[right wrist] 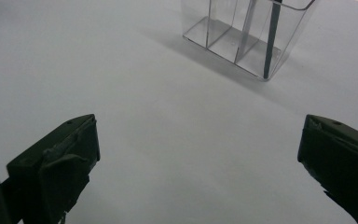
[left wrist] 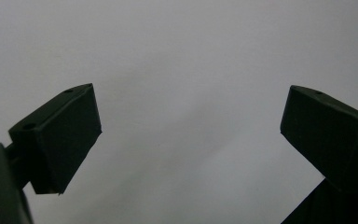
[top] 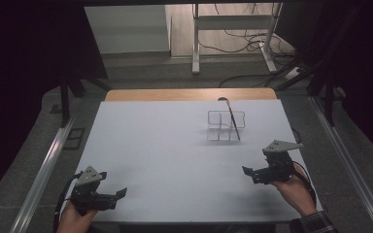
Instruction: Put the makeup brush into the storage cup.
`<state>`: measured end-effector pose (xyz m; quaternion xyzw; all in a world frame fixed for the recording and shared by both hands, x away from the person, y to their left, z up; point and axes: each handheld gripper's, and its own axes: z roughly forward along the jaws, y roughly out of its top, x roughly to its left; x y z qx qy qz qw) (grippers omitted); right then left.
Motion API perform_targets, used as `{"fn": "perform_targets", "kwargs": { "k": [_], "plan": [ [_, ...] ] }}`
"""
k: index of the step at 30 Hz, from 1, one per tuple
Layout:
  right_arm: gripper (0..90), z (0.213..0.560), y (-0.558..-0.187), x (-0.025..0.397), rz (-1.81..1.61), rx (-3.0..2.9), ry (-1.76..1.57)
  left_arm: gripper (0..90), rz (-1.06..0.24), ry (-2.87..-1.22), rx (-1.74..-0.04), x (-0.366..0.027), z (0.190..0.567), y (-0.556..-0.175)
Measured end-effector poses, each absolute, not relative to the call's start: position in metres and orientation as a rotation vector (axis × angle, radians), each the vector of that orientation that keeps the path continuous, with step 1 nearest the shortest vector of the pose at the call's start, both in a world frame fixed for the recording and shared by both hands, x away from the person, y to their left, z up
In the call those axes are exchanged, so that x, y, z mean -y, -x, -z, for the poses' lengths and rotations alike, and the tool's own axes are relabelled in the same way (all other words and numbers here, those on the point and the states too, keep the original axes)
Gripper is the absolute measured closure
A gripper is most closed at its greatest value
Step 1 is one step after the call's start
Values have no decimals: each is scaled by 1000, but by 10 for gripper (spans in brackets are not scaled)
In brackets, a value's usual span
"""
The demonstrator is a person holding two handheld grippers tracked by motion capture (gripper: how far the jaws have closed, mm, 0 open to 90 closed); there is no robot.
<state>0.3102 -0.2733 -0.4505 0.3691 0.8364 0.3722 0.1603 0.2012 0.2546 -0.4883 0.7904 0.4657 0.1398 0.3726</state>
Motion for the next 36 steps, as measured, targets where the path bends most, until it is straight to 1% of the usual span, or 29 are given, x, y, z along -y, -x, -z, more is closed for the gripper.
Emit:
{"fn": "perform_targets", "kwargs": {
  "k": [36],
  "plan": [
    [0, 452, -291, 299, -999, -2373, -1090, 52, -357, -2020, -1206, -255, 488, -202]
  ]
}}
